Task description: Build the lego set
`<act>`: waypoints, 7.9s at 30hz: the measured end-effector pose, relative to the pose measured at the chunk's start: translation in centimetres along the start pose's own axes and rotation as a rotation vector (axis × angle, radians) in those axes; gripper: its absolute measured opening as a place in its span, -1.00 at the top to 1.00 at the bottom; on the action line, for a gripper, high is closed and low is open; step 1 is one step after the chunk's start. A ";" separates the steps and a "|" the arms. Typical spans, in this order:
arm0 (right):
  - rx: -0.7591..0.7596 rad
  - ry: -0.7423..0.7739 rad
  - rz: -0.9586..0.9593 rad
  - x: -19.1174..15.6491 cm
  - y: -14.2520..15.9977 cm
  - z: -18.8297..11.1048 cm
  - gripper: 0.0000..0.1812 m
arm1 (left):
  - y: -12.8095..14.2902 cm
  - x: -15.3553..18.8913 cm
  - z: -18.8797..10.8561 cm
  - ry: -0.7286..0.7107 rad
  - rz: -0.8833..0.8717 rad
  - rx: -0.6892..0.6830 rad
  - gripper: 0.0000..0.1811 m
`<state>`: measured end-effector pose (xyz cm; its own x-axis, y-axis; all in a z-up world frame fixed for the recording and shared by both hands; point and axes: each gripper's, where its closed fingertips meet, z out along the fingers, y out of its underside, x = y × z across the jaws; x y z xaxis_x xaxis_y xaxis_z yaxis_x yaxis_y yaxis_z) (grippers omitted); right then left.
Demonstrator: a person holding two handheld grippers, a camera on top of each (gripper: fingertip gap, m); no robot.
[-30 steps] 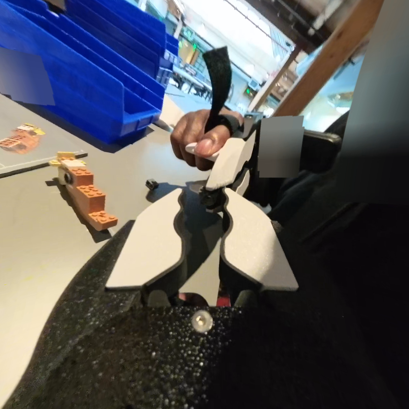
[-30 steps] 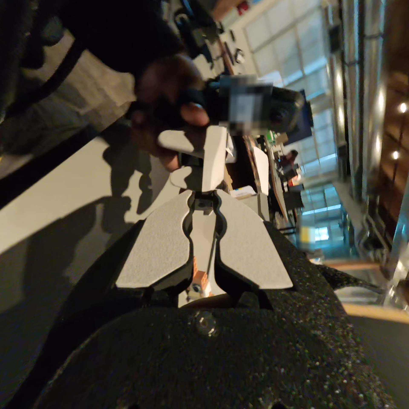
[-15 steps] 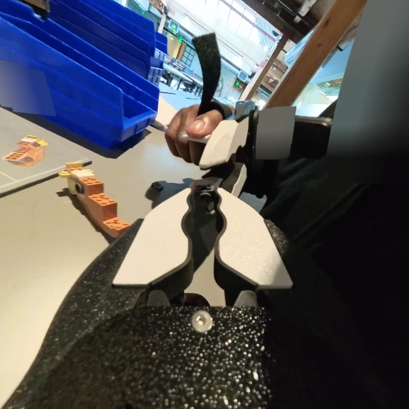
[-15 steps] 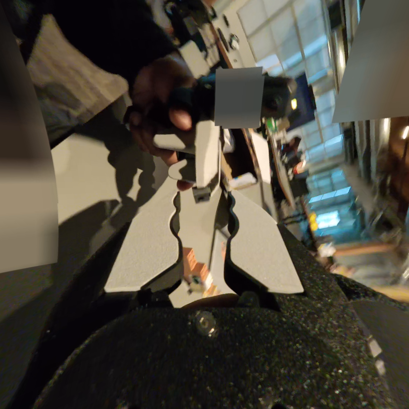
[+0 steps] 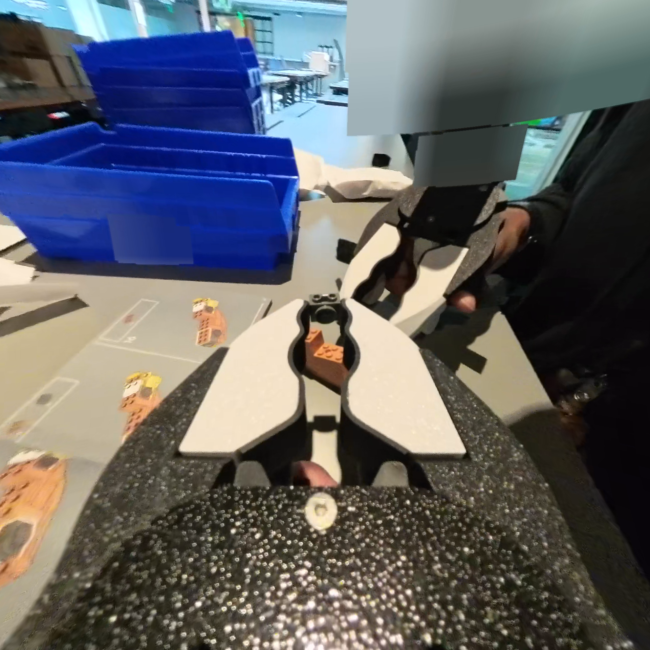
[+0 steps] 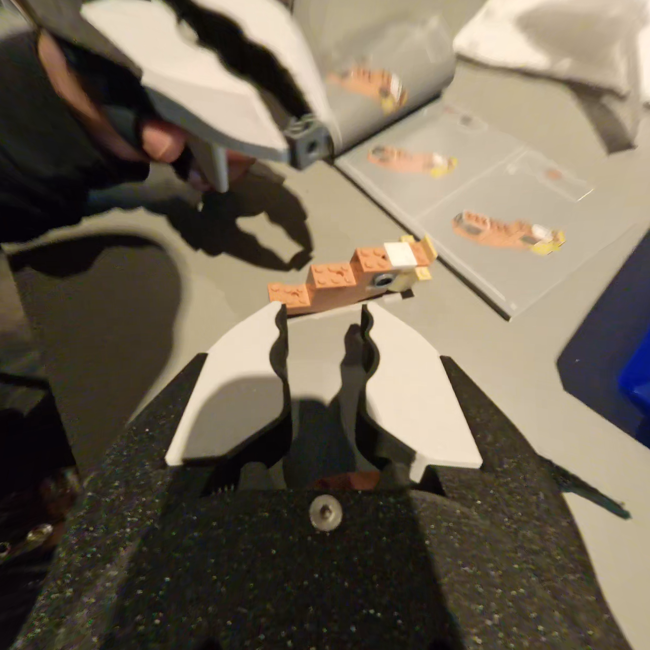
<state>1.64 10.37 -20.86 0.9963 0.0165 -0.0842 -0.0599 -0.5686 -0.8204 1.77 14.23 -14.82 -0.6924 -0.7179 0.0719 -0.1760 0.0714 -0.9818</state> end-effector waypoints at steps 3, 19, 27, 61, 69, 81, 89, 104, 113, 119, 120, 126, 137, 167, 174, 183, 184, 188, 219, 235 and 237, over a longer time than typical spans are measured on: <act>-0.081 0.051 -0.033 0.6 0.2 0.5 0.57 | 0.9 -1.1 0.9 0.020 -0.093 -0.038 0.83; -0.119 0.067 -0.039 1.3 0.0 2.2 0.48 | 1.8 -0.5 0.3 0.014 -0.146 -0.081 0.83; -0.051 0.164 -0.041 -1.1 -0.2 1.5 0.45 | 0.8 -1.6 -0.1 -0.043 -0.130 -0.008 0.83; -0.153 0.295 -0.086 1.3 1.5 1.6 0.71 | -0.4 0.0 -1.2 -0.485 0.157 0.072 0.83; -0.061 0.276 -0.107 0.9 0.8 0.5 0.78 | -0.8 3.0 -0.3 -0.418 -0.118 0.163 0.83; 0.188 0.224 -0.134 -0.1 0.8 -5.3 0.82 | 0.5 5.5 4.3 -0.245 -0.592 0.184 0.83; 0.190 0.239 -0.060 0.5 1.3 -6.2 0.82 | 0.8 5.8 6.0 -0.243 -0.721 0.193 0.83; 0.268 0.300 -0.101 0.1 0.1 -6.3 0.82 | 1.0 5.8 5.6 -0.340 -0.809 0.260 0.83; 0.326 0.258 -0.102 -0.4 -0.9 -6.2 0.82 | 1.2 5.6 4.7 -0.413 -0.827 0.304 0.83; 0.336 0.242 -0.131 -1.1 -1.1 -6.1 0.83 | 1.2 5.7 4.4 -0.407 -0.862 0.327 0.83; 0.335 0.241 -0.132 -1.1 -1.1 -6.1 0.82 | 1.3 5.8 4.4 -0.407 -0.866 0.323 0.83; 0.292 0.239 -0.122 -1.2 -0.4 -6.0 0.82 | 1.6 6.0 4.4 -0.418 -0.861 0.303 0.83; 0.044 0.220 -0.071 -2.0 3.7 -5.7 0.82 | 1.9 7.7 5.3 -0.407 -0.715 0.168 0.83; 0.139 0.228 -0.103 -8.5 8.4 -9.0 0.82 | 5.1 16.9 5.2 -0.513 -0.366 0.106 0.84; 0.093 0.196 -0.090 -9.2 9.6 -8.7 0.83 | 5.6 17.5 5.2 -0.528 -0.345 0.089 0.83; 0.067 0.139 -0.105 -9.4 10.1 -8.4 0.70 | 6.0 17.0 5.3 -0.553 -0.264 0.036 0.83; 0.061 0.134 -0.119 -9.5 10.2 -8.4 0.68 | 6.1 17.0 5.5 -0.552 -0.263 0.026 0.83; 0.000 0.113 -0.225 -9.5 10.8 -9.2 0.68 | 6.1 16.5 5.7 -0.552 -0.261 -0.007 0.83; 0.110 -0.397 -1.775 -6.6 2.9 -6.2 0.52 | 4.7 15.2 1.3 -0.509 -0.326 0.096 0.83; 0.003 -0.437 -2.060 -5.5 2.9 -4.3 0.41 | 5.9 15.9 0.5 -0.554 -0.339 0.058 0.83; 0.014 -0.473 -2.150 -5.7 2.7 -4.2 0.38 | 6.0 16.0 0.4 -0.558 -0.328 0.047 0.83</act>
<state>-3.94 5.29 -20.28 -0.5502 0.5747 0.6058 0.7938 0.5850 0.1660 -10.06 2.95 -19.59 -0.1379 -0.9502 0.2795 -0.2773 -0.2339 -0.9319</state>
